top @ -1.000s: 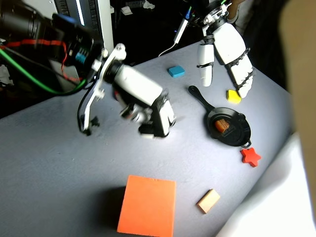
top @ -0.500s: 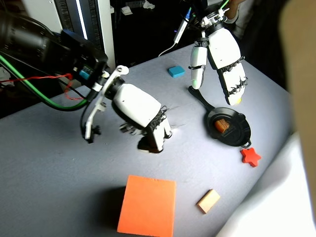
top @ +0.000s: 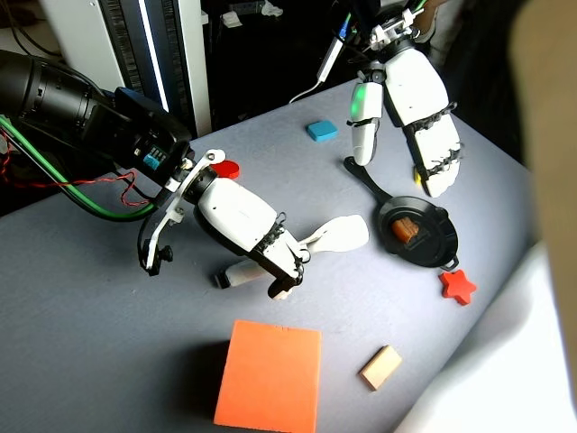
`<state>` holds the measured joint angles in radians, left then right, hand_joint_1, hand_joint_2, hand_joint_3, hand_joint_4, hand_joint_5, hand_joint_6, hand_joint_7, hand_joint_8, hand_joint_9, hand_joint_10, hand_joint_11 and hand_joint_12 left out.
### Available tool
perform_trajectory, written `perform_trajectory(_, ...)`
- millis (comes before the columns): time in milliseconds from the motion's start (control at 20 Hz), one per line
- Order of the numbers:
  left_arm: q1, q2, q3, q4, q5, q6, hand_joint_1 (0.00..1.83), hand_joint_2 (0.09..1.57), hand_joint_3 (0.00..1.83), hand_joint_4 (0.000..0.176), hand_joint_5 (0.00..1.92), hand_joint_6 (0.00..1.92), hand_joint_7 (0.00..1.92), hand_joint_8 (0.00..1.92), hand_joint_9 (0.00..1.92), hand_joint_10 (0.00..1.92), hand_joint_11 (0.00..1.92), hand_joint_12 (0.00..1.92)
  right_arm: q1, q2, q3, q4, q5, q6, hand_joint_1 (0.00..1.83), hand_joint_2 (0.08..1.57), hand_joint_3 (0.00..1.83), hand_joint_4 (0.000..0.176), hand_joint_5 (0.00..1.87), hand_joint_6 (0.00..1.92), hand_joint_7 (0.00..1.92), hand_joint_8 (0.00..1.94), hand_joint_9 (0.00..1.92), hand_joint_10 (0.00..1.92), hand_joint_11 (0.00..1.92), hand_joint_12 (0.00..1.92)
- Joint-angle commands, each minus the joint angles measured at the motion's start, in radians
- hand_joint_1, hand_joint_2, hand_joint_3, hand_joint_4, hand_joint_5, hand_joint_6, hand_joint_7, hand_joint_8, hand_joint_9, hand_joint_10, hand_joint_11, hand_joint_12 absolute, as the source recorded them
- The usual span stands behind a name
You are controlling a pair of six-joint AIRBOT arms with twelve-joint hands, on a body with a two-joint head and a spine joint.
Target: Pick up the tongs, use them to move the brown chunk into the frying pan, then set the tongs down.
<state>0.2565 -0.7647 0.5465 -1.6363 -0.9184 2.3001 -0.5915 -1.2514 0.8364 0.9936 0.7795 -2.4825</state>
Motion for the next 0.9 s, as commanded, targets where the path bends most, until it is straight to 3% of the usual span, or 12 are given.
perform_trajectory(0,-0.007,0.004,-0.007,0.077,-0.01,0.005,0.0,1.28,0.0,0.0,0.06,0.0,0.11,0.0,0.09,0.0,0.0,0.35,0.0,0.013,-0.006,-0.058,0.07,0.003,0.2,1.11,0.0,0.0,0.12,0.34,0.36,0.06,0.18,0.52,0.0,1.25)
perform_trajectory(250,0.056,0.023,-0.03,0.122,-0.003,-0.025,0.0,1.28,0.0,0.0,0.04,0.0,0.08,0.0,0.08,0.0,0.0,0.33,-0.005,0.023,-0.016,-0.058,0.071,-0.003,0.18,1.09,0.0,0.0,0.08,0.25,0.28,0.0,0.11,0.45,0.0,1.12)
perform_trajectory(400,0.097,0.038,-0.034,0.122,-0.013,-0.045,0.0,1.28,0.0,0.0,0.08,0.01,0.13,0.01,0.12,0.01,0.0,0.43,0.006,0.047,-0.062,-0.058,0.073,-0.003,0.15,1.1,0.0,0.0,0.12,0.24,0.3,0.01,0.14,0.46,0.0,1.13)
perform_trajectory(450,0.106,0.042,-0.034,0.122,-0.017,-0.053,0.0,1.29,0.0,0.0,0.05,0.01,0.11,0.0,0.1,0.01,0.0,0.36,0.007,0.054,-0.077,-0.058,0.073,-0.003,0.15,1.1,0.0,0.0,0.11,0.23,0.3,0.0,0.14,0.46,0.0,1.12)
perform_trajectory(600,0.112,0.043,-0.052,0.122,-0.114,-0.059,0.0,1.3,0.0,0.0,0.05,0.01,0.11,0.0,0.11,0.01,0.0,0.4,0.009,0.08,-0.124,-0.058,0.074,-0.006,0.12,1.1,0.0,0.0,0.17,0.24,0.36,0.02,0.18,0.48,0.0,1.18)
perform_trajectory(700,0.112,0.043,-0.062,0.113,-0.154,-0.059,0.04,1.3,0.0,0.0,0.11,0.01,0.17,0.01,0.17,0.01,0.0,0.56,0.014,0.099,-0.15,-0.053,0.075,-0.012,0.08,1.09,0.0,0.0,0.22,0.26,0.39,0.02,0.21,0.5,0.0,1.25)
perform_trajectory(850,0.109,0.043,-0.066,0.104,-0.154,-0.055,0.1,1.31,0.0,0.0,0.29,0.03,0.38,0.02,0.35,0.03,0.0,0.9,0.083,0.148,-0.185,0.125,0.029,-0.08,0.04,1.1,0.0,0.0,0.29,0.28,0.51,0.06,0.29,0.58,0.0,1.39)
